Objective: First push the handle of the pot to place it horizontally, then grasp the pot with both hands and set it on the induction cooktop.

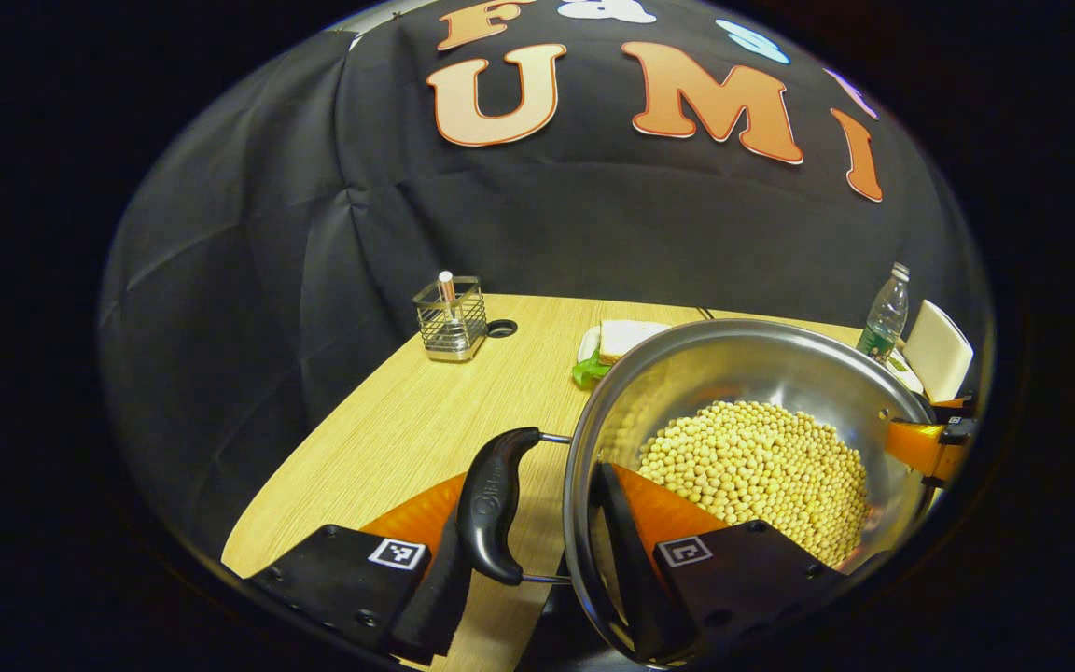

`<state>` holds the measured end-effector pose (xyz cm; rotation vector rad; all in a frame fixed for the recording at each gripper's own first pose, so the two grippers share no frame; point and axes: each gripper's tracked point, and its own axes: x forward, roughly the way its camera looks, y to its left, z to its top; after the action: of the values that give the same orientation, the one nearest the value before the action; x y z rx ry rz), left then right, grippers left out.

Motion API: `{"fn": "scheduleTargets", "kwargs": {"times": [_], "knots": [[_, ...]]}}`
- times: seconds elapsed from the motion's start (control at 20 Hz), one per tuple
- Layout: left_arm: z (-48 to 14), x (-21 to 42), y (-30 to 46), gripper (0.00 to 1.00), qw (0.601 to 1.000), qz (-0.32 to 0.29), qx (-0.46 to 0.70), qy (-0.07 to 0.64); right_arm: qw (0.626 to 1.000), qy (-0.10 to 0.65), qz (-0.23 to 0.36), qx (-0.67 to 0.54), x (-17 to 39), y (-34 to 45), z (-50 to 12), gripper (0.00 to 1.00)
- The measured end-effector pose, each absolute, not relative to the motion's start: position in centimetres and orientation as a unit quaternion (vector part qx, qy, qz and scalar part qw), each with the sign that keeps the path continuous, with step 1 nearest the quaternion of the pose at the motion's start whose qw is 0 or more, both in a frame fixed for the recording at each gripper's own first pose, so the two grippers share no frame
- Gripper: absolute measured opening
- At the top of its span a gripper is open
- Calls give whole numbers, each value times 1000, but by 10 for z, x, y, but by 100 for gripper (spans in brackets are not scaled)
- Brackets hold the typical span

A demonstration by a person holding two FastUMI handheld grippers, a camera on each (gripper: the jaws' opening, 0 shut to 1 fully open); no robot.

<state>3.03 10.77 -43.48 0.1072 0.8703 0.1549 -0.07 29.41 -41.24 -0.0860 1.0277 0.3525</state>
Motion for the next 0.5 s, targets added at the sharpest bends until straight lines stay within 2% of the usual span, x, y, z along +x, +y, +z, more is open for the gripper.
{"fn": "scheduleTargets", "kwargs": {"times": [0.25, 0.4, 0.45, 0.5], "knots": [[-439, 31, 109, 75, 904, 67, 46, 420, 856, 487, 167, -43, -2, 295, -413, 60], [-442, 29, 103, 78, 904, 47, 40, 423, 858, 485, 168, -28, 0, 295, -410, 69], [-442, 28, 105, 84, 903, 47, 42, 425, 863, 477, 169, -18, 5, 295, -403, 71], [-434, 30, 108, 85, 907, 51, 48, 416, 871, 461, 169, -10, 12, 294, -394, 75]]}}
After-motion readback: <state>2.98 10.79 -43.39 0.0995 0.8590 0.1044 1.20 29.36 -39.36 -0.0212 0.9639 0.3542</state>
